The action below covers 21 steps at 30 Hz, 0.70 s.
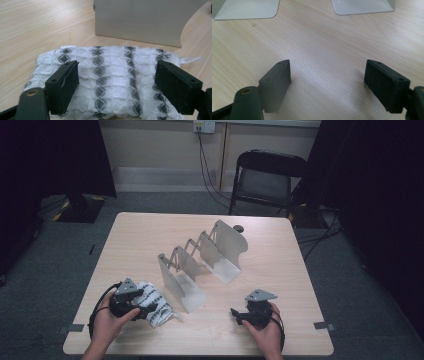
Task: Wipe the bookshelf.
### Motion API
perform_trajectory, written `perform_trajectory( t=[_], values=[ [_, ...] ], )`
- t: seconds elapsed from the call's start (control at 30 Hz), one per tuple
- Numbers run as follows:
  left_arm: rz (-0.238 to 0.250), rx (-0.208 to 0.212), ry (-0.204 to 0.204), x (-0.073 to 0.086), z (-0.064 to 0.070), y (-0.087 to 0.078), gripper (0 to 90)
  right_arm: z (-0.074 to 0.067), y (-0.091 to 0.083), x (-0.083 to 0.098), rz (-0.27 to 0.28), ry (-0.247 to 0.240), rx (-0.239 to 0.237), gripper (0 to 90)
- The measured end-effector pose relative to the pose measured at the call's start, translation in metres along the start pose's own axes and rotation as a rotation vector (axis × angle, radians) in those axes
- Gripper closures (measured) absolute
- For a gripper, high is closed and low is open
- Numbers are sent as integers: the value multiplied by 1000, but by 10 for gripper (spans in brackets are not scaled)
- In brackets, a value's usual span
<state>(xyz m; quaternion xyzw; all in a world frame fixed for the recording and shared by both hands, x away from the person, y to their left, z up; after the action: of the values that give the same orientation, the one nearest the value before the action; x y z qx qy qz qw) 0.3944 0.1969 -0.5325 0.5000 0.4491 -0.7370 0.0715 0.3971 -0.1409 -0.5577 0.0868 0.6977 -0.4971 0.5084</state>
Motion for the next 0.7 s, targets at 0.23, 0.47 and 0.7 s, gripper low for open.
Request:
perform_trajectory(
  t=[0.23, 0.47, 0.7],
  values=[
    [-5, -6, -6, 1, -1, 0, 191, -10, -8, -28, 36, -28, -49, 236],
    [-9, 0, -1, 0, 1, -1, 191, -14, -4, -44, 5, -26, -82, 249],
    [-13, 1, 1, 1, 3, -1, 191, -25, 6, -67, -3, -46, -145, 273]
  ],
)
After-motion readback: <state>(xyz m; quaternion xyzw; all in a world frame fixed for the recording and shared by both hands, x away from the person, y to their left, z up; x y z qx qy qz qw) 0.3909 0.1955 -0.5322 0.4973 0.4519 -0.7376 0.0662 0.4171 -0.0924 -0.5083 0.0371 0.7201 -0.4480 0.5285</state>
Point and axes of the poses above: each handheld gripper's, and its own axes: y roughly forward along the jaws, x roughly out of its underside, z roughly to its right, the point moved 9 cm from there along y, roughly forward along the jaws, and after that the axes turned 5 degrees about z, right-handed, at the moved point
